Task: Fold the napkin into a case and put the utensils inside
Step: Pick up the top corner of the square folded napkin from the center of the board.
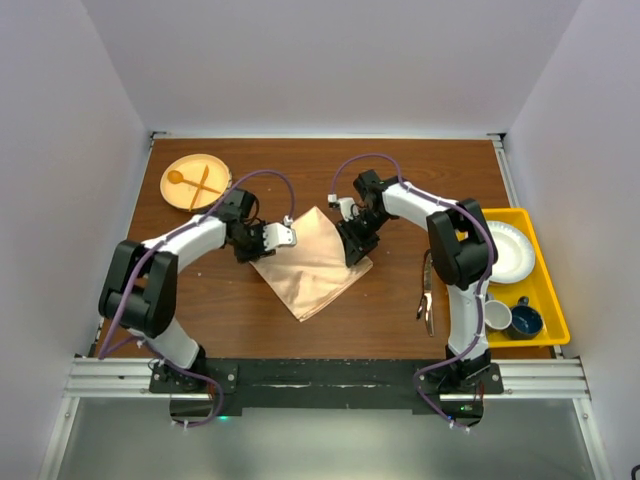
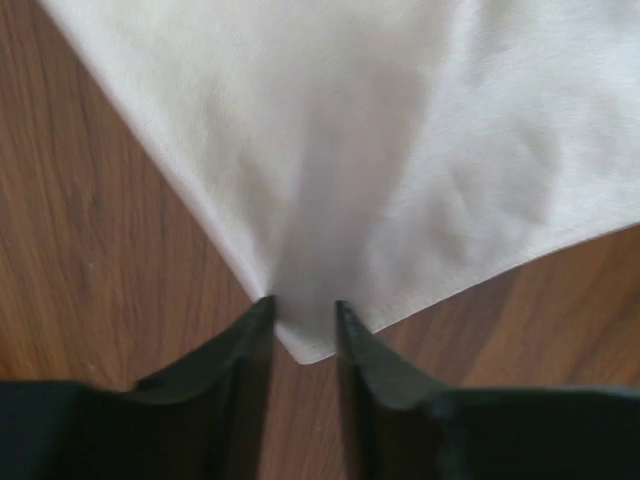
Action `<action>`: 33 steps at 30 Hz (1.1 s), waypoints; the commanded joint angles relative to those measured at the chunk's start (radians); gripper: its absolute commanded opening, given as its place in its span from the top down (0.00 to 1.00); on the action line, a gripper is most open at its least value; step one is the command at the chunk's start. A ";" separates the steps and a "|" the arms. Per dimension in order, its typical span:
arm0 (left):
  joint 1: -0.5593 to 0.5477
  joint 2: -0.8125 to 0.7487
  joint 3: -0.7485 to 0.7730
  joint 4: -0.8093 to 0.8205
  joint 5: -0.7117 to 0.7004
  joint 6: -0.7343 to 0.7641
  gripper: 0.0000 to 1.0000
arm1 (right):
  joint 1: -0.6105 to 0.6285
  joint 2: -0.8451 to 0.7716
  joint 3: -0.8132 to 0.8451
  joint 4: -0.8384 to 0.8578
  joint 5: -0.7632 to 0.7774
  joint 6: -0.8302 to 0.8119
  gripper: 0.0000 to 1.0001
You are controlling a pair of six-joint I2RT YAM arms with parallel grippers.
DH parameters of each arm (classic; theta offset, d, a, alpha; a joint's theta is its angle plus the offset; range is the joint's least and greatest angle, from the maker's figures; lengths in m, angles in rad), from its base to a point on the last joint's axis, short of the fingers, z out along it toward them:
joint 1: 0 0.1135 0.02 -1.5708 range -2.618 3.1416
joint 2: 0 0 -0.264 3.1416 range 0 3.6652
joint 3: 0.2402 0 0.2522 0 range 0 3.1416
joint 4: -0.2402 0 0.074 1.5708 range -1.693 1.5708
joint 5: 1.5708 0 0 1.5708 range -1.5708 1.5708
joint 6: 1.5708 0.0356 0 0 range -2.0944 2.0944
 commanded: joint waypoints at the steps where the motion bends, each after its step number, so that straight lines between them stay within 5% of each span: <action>1: -0.009 -0.158 0.044 -0.129 0.277 0.076 0.50 | 0.009 -0.017 0.027 -0.010 -0.023 -0.018 0.64; 9: -0.228 -0.347 -0.184 0.016 0.377 0.033 0.51 | 0.016 -0.080 0.061 -0.021 -0.208 0.043 0.61; 13: -0.397 -0.412 -0.370 0.203 0.304 0.042 0.58 | 0.014 -0.093 0.047 0.005 -0.218 0.058 0.61; 24: -0.468 -0.340 -0.450 0.357 0.203 0.068 0.60 | 0.016 -0.050 0.038 0.037 -0.205 0.057 0.61; 33: -0.479 -0.366 -0.438 0.259 0.255 0.134 0.80 | 0.016 -0.050 0.010 0.042 -0.185 0.040 0.61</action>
